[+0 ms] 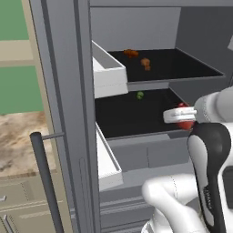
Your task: Transport the chicken drumstick and onion to the fridge. Place the chicken drumstick on the rack containing meat and place the onion on the rack containing the vegetable, ensuring meats and vegetables are on different racks.
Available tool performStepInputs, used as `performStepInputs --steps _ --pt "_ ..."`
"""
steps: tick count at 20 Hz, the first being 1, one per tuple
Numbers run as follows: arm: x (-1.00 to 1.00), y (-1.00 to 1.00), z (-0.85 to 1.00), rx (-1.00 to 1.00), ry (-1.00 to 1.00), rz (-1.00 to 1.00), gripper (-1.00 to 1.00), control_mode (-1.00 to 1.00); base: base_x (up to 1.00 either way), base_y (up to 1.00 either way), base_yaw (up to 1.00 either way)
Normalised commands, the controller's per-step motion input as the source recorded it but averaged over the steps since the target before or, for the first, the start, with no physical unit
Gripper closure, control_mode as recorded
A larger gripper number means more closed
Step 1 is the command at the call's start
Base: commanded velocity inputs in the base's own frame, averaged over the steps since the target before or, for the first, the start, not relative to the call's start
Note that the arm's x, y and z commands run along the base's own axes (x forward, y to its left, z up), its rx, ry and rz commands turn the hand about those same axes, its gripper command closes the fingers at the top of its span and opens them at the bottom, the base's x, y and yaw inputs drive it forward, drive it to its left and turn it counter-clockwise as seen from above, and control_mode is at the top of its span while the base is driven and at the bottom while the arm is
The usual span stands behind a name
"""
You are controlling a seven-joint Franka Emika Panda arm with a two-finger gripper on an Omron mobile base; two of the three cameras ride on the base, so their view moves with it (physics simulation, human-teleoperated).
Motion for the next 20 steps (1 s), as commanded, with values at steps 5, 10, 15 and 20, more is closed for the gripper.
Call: performStepInputs --steps 5,10,15,20 --pt "0.76 0.00 -0.46 -0.03 0.04 0.00 1.00 -1.00 0.00 0.00 0.00" --pt "0.95 0.07 -0.57 -0.01 0.13 -0.01 1.00 -1.00 0.00 0.00 0.00" --pt "0.91 0.15 -0.60 -0.02 0.12 -0.04 1.00 -1.00 0.00 0.00 0.00" --pt "0.85 0.19 -0.47 -0.03 0.10 -0.02 1.00 -1.00 0.00 0.00 0.00"
